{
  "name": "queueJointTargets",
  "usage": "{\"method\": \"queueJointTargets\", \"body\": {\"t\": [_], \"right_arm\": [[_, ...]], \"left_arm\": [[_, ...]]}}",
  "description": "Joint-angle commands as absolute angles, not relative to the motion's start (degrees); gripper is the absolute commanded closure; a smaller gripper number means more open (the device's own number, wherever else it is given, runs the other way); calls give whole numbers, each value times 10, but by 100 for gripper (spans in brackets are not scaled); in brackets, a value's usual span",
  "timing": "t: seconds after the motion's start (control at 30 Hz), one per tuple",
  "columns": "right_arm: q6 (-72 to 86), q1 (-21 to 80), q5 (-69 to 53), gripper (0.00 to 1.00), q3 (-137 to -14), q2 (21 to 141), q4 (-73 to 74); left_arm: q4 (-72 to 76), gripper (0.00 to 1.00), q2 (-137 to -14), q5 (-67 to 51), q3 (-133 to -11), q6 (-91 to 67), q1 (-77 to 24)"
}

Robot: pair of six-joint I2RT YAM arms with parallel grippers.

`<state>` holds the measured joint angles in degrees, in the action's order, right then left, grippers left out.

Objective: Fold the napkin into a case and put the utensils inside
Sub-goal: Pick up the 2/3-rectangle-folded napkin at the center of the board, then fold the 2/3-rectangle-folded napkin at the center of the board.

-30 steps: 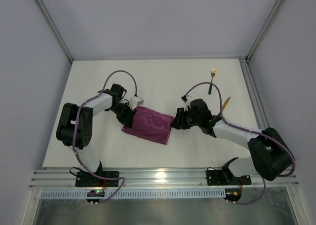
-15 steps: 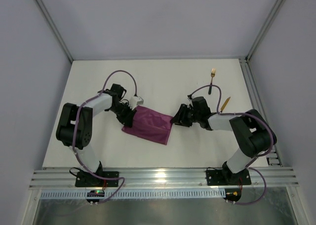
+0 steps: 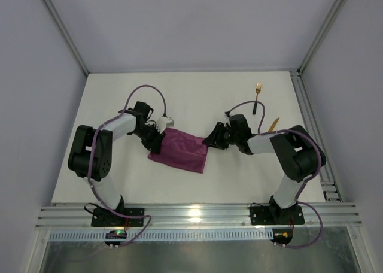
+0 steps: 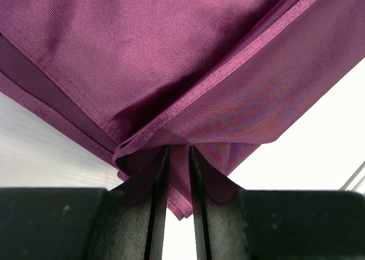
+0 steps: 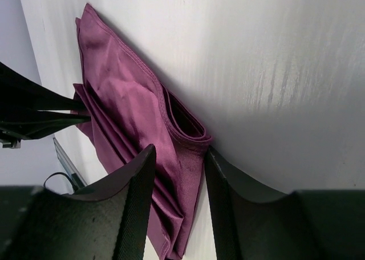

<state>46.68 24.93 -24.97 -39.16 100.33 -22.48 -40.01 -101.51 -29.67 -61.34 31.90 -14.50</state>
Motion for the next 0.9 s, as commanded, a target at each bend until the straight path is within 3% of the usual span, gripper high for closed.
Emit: {"method": "queueJointTargets", "body": {"t": [0.0, 0.07, 0.1, 0.3, 0.87], "right_arm": [[429, 252, -214, 63, -398, 1015, -202], [413, 256, -216, 70, -405, 1011, -201], [397, 260, -213, 78, -408, 1008, -194], [337, 275, -206, 96, -421, 984, -188], [118, 451, -76, 96, -392, 857, -155]], "left_arm": [[-372, 78, -1025, -276, -612, 329, -144], [-373, 78, -1028, -278, -613, 328, -144], [-373, 78, -1029, -277, -613, 329, -144], [-375, 78, -1040, -272, -621, 318, -144], [-395, 78, -1078, -258, -645, 297, -145]]}}
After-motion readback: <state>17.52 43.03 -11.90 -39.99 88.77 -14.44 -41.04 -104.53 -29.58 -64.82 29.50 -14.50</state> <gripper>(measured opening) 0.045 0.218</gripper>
